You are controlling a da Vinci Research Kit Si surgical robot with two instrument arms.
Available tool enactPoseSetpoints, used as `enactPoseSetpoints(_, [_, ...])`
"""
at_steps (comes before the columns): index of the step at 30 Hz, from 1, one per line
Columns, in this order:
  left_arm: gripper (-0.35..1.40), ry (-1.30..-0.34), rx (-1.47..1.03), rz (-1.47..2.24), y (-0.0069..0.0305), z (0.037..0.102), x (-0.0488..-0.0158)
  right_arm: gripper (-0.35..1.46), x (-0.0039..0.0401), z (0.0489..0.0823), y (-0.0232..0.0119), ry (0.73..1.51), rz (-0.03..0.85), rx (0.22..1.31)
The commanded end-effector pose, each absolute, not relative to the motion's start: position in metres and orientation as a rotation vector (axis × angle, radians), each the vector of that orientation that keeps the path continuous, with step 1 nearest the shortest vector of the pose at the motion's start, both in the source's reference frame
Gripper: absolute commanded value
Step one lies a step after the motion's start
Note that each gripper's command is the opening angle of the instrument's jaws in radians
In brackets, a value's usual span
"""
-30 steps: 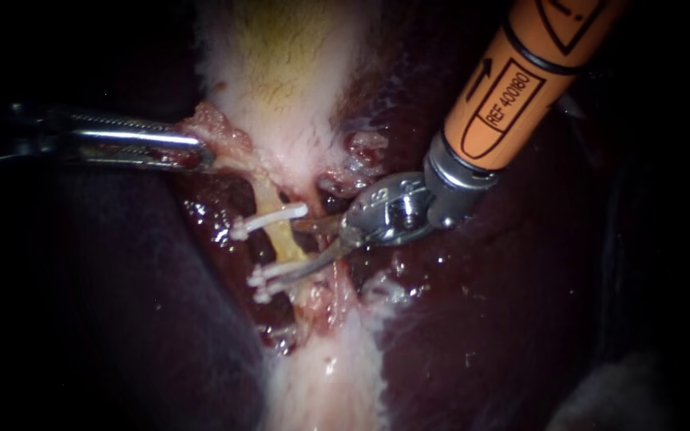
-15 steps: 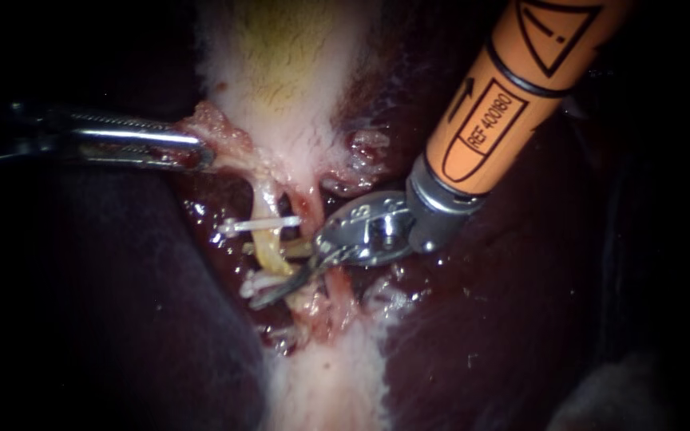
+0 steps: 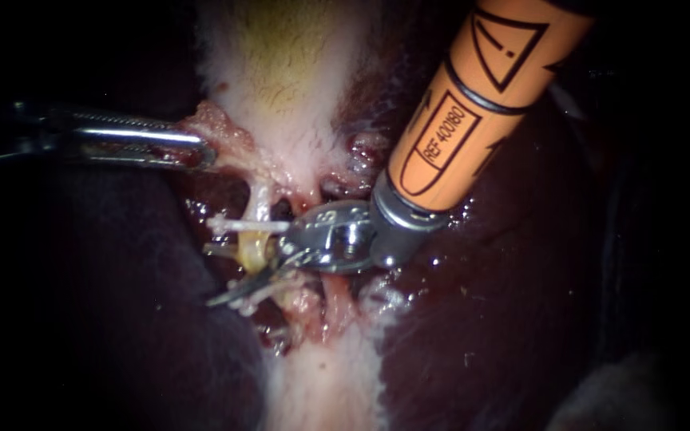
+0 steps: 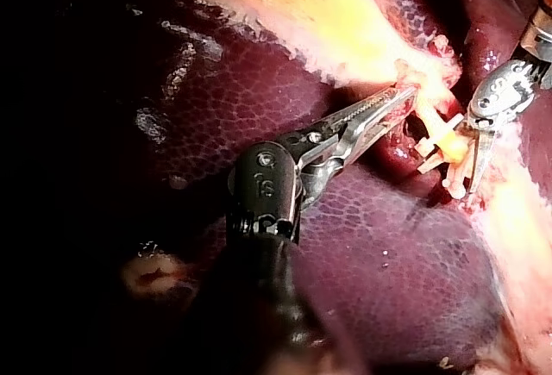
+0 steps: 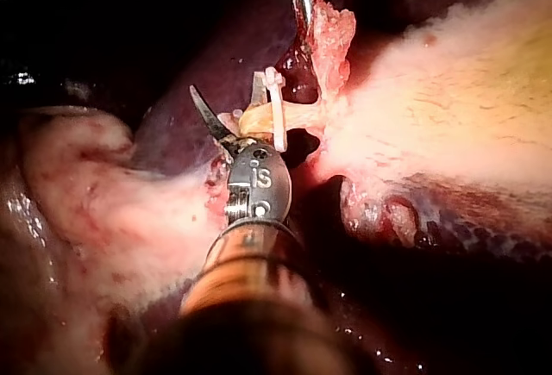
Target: Go to the cutting position left tube
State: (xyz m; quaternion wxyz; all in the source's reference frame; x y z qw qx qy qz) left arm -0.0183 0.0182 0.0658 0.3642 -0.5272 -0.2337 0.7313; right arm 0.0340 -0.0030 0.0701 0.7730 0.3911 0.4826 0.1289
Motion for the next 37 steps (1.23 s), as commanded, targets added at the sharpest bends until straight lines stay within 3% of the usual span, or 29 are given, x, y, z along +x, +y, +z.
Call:
enactPoseSetpoints(1, [-0.35,-0.601,-1.356,1.881,0.0182,0.0658,-0.0183,1.3,0.0342,0.0701,-0.0029,1.044,0.281,0.846])
enactPoseSetpoints(10, [-0.35,-0.601,-1.357,1.882,0.0182,0.0659,-0.0182,1.33,0.0344,0.0694,-0.0031,1.062,0.292,0.854])
enactPoseSetpoints(24, [-0.35,-0.603,-1.358,1.882,0.0184,0.0662,-0.018,1.35,0.0345,0.0645,-0.0033,1.117,0.32,0.903])
enactPoseSetpoints(37, [-0.35,-0.603,-1.358,1.883,0.0184,0.0664,-0.018,1.35,0.0345,0.0647,-0.0032,1.115,0.325,0.906])
